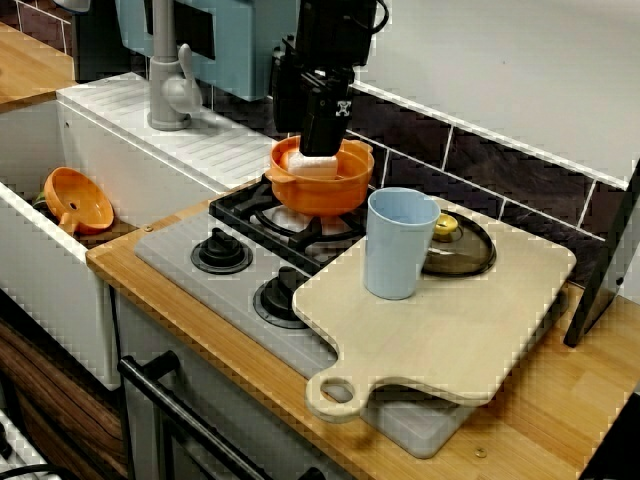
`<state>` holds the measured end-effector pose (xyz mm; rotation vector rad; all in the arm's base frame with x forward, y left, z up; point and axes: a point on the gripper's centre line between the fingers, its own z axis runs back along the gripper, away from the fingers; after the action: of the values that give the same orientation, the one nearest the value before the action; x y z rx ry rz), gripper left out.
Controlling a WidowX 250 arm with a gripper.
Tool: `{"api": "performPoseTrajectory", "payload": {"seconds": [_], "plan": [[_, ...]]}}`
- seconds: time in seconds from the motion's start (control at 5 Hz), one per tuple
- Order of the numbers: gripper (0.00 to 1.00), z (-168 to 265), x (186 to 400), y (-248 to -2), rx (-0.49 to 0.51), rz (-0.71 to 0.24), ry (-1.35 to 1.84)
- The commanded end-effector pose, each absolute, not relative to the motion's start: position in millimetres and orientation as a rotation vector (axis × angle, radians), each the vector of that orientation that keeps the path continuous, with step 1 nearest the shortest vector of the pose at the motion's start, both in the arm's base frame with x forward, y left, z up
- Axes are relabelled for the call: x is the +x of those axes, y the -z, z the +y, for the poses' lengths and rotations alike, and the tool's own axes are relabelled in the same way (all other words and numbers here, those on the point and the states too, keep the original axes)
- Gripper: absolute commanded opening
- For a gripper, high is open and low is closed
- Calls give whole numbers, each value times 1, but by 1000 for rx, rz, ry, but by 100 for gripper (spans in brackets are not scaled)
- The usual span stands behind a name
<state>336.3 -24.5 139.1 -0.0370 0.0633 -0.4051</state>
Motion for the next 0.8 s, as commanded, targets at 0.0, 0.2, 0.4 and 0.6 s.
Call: {"api": "performPoseTrajectory", "payload": {"seconds": [0.0, 0.2, 0.4, 0.6], "plan": [[100, -30, 328, -171, -53, -41, 412], [100, -38, 312, -170, -65, -70, 406], [100, -53, 295, -161, -25, -122, 403], [100, -65, 282, -146, 43, -168, 351]]}}
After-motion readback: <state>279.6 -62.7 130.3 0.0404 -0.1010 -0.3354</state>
